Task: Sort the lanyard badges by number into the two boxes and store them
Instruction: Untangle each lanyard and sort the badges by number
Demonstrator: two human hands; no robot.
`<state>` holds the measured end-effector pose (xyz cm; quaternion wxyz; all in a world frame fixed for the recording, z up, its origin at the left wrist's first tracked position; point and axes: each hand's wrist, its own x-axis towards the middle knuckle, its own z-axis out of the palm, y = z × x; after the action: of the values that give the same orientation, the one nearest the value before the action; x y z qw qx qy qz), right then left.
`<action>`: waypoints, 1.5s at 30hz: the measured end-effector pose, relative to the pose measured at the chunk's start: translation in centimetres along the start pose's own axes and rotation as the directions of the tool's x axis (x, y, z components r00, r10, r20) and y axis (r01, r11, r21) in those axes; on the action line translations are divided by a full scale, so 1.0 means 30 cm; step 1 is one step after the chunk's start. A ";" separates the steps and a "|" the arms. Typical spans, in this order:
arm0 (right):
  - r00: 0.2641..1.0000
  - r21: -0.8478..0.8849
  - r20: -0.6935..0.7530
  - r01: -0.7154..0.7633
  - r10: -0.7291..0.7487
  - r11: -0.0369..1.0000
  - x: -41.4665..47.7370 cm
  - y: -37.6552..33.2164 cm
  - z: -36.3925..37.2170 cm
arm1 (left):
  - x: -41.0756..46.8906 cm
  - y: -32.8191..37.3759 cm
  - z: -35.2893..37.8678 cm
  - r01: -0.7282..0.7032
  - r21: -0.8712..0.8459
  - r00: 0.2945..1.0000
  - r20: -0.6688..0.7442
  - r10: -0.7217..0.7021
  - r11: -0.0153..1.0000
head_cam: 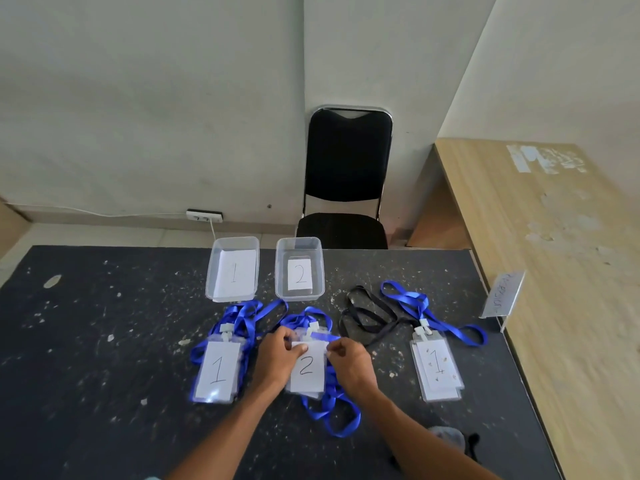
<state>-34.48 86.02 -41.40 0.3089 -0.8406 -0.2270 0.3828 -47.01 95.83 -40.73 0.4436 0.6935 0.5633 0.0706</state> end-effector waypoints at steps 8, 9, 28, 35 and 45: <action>0.997 -0.156 -0.010 0.068 -0.070 0.985 0.034 0.045 0.016 | 0.019 -0.016 0.020 -0.014 0.004 1.000 -0.008 0.015 1.000; 0.997 -0.137 -0.014 0.072 -0.074 0.988 0.031 0.046 0.013 | 0.020 -0.018 0.018 -0.016 -0.002 1.000 -0.003 0.016 1.000; 0.838 -0.692 0.509 0.533 -0.195 0.486 -0.199 0.383 -0.496 | -0.107 0.267 0.345 -0.431 0.034 0.892 0.168 0.420 0.902; 0.958 -0.496 0.129 0.285 -0.255 0.820 -0.240 0.574 -0.562 | -0.080 0.401 0.592 -0.289 0.070 0.925 0.279 0.259 0.955; 0.983 -0.269 -0.155 0.049 -0.093 0.962 -0.081 0.560 -0.604 | -0.011 0.429 0.679 -0.320 0.183 0.926 0.266 0.267 0.929</action>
<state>-19.30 66.40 -42.48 0.2255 -0.8945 -0.2795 0.2662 -25.71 85.00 -43.80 0.4112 0.8191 0.3999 -0.0099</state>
